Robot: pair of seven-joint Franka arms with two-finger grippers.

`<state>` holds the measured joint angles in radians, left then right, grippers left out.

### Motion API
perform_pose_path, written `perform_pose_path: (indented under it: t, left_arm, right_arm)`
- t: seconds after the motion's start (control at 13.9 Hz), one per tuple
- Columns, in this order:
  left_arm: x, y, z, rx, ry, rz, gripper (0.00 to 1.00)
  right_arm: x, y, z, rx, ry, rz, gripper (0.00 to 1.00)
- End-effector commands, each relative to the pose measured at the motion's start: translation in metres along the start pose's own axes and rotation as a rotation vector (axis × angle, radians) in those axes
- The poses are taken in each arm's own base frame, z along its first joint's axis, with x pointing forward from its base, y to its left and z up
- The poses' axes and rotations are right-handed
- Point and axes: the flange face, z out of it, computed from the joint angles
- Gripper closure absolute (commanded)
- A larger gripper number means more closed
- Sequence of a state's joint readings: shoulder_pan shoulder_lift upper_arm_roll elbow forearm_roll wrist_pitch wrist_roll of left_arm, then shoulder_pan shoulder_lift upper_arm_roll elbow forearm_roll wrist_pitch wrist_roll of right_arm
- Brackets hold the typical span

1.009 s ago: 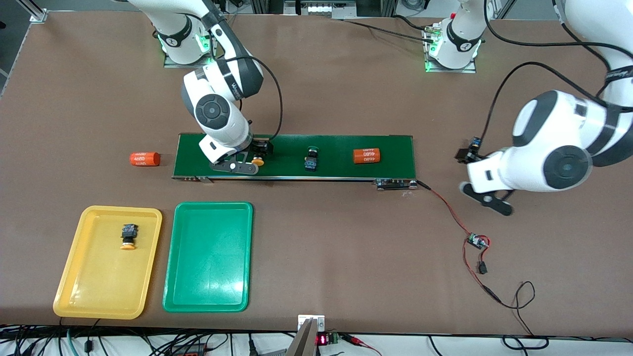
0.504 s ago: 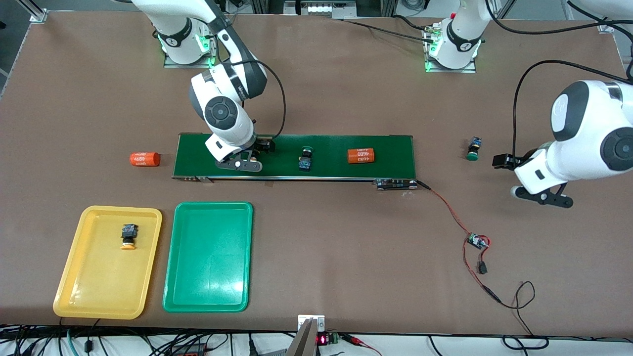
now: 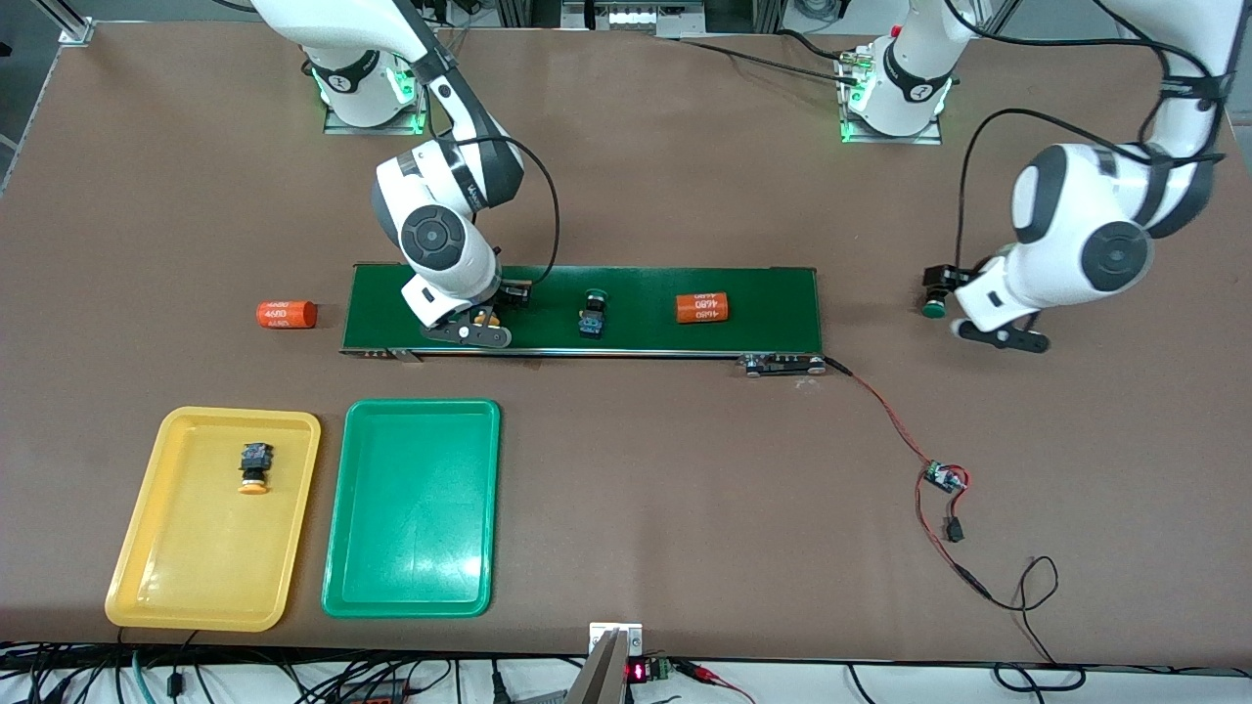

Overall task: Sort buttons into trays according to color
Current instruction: 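Carry the yellow button to the yellow tray while the left gripper grasps a green button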

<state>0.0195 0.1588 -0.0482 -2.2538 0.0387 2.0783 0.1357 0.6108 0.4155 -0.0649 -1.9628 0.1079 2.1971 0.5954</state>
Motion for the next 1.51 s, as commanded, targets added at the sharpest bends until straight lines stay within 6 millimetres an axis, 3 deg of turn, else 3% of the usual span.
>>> perform_pose_path:
  t: [0.0, 0.22, 0.43, 0.5, 0.72, 0.79, 0.86, 1.22, 1.3, 1.44]
  left_arm:
    - [-0.019, -0.002, 0.027, 0.023, 0.058, 0.010, 0.00]
    - [-0.023, 0.007, 0.063, 0.098, 0.075, 0.096, 0.00]
    - [-0.025, 0.009, 0.084, 0.099, 0.112, 0.143, 0.00]
    - [-0.024, -0.001, 0.092, 0.100, 0.114, 0.168, 0.00]
    - [-0.023, -0.039, 0.109, 0.113, 0.143, 0.248, 0.00]
    - [-0.024, -0.041, 0.110, 0.113, 0.141, 0.247, 0.02]
    - [-0.024, -0.041, 0.111, 0.112, 0.139, 0.245, 0.12]
    - [-0.029, -0.040, 0.115, 0.101, 0.105, 0.243, 0.75]
    - [-0.030, -0.039, 0.116, 0.098, 0.092, 0.243, 0.85]
    - [-0.029, -0.040, 0.107, 0.096, 0.084, 0.242, 0.93]
  right_arm:
    - [0.005, 0.009, -0.011, 0.013, 0.016, 0.024, 0.91]
    - [0.051, 0.041, -0.050, 0.061, 0.086, 0.097, 0.96]
    - [0.119, 0.116, -0.085, 0.012, 0.199, 0.114, 1.00]
    - [0.136, 0.139, -0.093, -0.012, 0.226, 0.091, 1.00]
    - [0.174, 0.221, -0.090, -0.065, 0.237, 0.013, 1.00]
    - [0.183, 0.251, -0.081, -0.085, 0.226, -0.008, 1.00]
    - [0.190, 0.279, -0.081, -0.093, 0.235, -0.036, 1.00]
    - [0.230, 0.369, -0.043, -0.146, 0.363, -0.153, 0.99]
    - [0.234, 0.382, -0.038, -0.150, 0.381, -0.154, 0.99]
    - [0.240, 0.384, -0.025, -0.158, 0.377, -0.168, 0.99]
